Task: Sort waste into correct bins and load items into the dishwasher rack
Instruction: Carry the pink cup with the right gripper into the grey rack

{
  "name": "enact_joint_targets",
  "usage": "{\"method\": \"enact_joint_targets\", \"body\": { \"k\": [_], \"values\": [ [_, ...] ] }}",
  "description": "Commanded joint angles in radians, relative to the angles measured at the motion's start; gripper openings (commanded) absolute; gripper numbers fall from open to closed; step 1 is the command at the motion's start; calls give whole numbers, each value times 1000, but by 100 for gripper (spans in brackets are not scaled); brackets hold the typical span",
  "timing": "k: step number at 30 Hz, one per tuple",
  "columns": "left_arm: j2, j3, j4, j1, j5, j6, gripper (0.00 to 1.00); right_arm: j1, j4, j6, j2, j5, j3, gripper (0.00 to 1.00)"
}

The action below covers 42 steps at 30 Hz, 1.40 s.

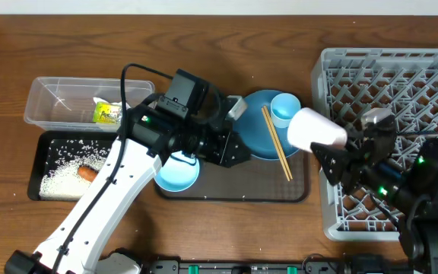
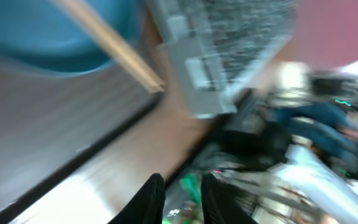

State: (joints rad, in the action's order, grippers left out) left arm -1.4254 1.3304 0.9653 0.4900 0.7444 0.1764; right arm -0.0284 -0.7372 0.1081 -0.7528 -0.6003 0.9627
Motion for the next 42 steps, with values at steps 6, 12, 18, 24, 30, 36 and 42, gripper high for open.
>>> {"method": "enact_joint_targets", "body": {
  "k": [6, 12, 18, 24, 30, 36, 42],
  "values": [
    [6, 0, 97, 1, -546, -19, 47, 4, -129, 78, -114, 297, 174, 48],
    [6, 0, 96, 1, -581, -19, 92, 4, -348, 55, -354, 415, 435, 39],
    [6, 0, 96, 1, -581, -19, 96, 4, -464, 56, -532, 513, 629, 35],
    [6, 0, 96, 1, -581, -19, 100, 10, -463, 51, -625, 612, 673, 35],
    [6, 0, 97, 1, -581, -19, 98, 20, -459, 16, -696, 643, 673, 35],
    [6, 0, 96, 4, -581, -19, 98, 21, -443, -1, -765, 642, 673, 30],
    [6, 0, 96, 4, -581, -19, 98, 22, -426, -1, -843, 641, 672, 28]
  ]
}}
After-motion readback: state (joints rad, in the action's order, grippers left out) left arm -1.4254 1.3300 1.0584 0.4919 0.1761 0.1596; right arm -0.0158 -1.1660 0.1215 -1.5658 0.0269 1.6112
